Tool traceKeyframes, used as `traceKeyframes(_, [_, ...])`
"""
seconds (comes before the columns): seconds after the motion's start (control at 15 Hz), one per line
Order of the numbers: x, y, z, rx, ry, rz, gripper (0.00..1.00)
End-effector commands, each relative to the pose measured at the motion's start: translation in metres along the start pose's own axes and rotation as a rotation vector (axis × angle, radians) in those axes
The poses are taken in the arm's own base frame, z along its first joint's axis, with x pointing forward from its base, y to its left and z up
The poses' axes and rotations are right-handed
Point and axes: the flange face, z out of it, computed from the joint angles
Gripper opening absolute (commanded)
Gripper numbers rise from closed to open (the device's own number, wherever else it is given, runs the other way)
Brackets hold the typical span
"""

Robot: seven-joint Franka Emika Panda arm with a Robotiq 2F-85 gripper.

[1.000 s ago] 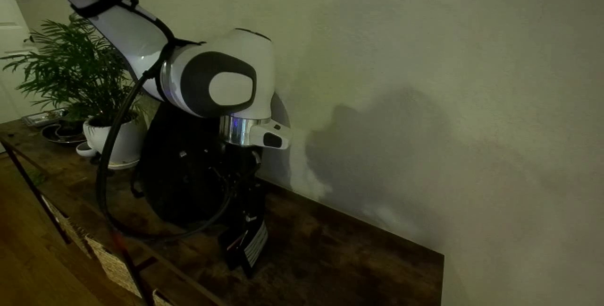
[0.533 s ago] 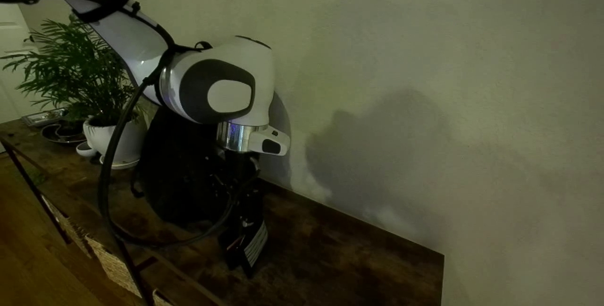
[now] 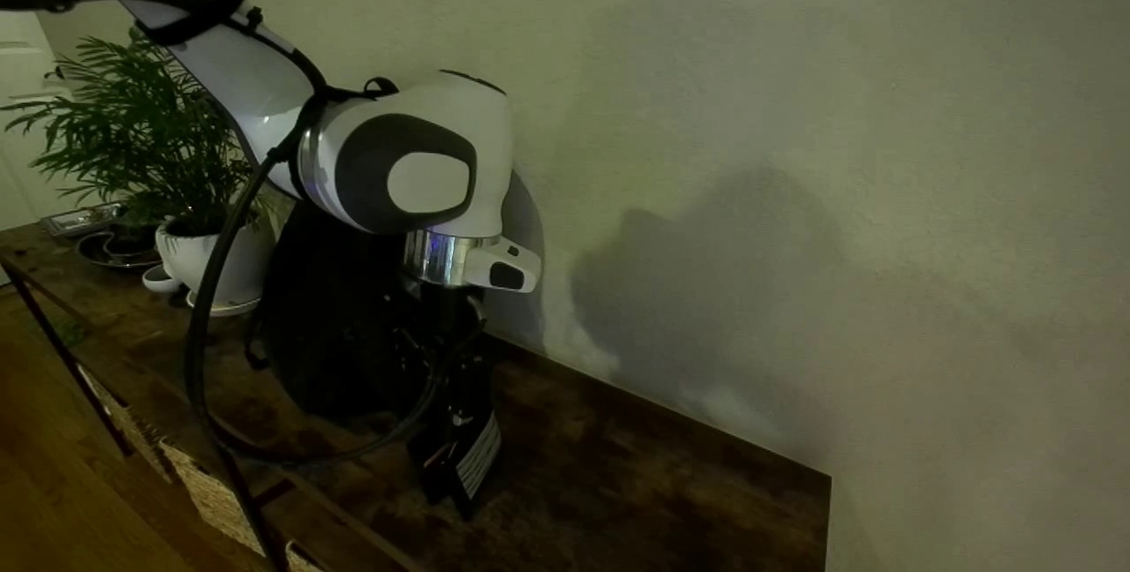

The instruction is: Put the wallet in the bag

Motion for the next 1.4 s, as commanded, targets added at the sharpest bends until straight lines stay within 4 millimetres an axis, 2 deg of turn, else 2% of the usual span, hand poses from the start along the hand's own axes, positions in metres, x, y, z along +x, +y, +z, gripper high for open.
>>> traceKeyframes(0.0, [0.001,0.0,0.0,0.0,-0.001,0.0,1.0])
traceKeyframes(0.33, [0.004,-0.004,0.002,-0.011,0.032,-0.01,1.0])
traceKeyframes(1.33, [0.007,-0.016,0.027,-0.067,0.087,-0.111,1.0])
